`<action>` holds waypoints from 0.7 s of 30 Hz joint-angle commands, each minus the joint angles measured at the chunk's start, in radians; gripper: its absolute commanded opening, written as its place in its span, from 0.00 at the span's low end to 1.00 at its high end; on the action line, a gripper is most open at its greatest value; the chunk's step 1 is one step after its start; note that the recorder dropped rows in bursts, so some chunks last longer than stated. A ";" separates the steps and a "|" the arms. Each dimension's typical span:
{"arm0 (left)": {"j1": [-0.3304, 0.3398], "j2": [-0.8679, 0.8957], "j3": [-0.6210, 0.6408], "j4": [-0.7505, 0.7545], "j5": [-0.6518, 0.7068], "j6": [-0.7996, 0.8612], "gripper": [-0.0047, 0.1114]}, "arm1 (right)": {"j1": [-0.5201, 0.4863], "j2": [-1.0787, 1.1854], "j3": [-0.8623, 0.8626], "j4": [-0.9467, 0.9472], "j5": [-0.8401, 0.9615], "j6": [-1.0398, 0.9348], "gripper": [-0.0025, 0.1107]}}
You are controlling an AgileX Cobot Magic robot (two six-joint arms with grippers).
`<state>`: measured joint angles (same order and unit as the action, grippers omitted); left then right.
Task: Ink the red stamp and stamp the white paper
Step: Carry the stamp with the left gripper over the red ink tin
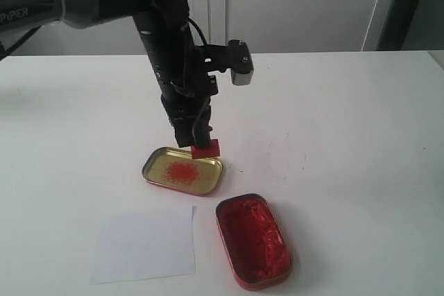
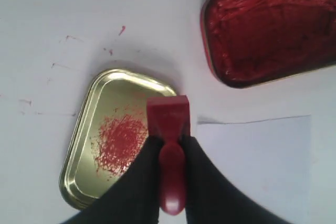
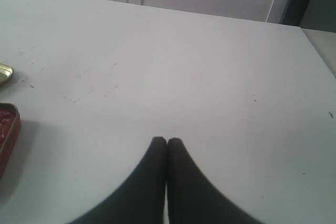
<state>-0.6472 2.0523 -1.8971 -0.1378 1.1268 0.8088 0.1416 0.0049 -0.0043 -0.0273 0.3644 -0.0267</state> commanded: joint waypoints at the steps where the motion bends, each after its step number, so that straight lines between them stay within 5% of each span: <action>1: -0.061 -0.018 0.001 0.051 0.066 -0.025 0.04 | -0.005 -0.005 0.004 -0.005 -0.015 0.002 0.02; 7: -0.105 -0.029 0.006 0.059 0.085 -0.036 0.04 | -0.005 -0.005 0.004 -0.005 -0.015 0.002 0.02; 14: -0.105 -0.155 0.225 0.034 -0.044 -0.054 0.04 | -0.005 -0.005 0.004 -0.005 -0.015 0.002 0.02; 21: -0.105 -0.178 0.273 0.028 -0.042 -0.054 0.04 | -0.005 -0.005 0.004 -0.005 -0.015 0.002 0.02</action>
<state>-0.7463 1.8866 -1.6344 -0.0883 1.0748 0.7634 0.1416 0.0049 -0.0043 -0.0273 0.3644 -0.0267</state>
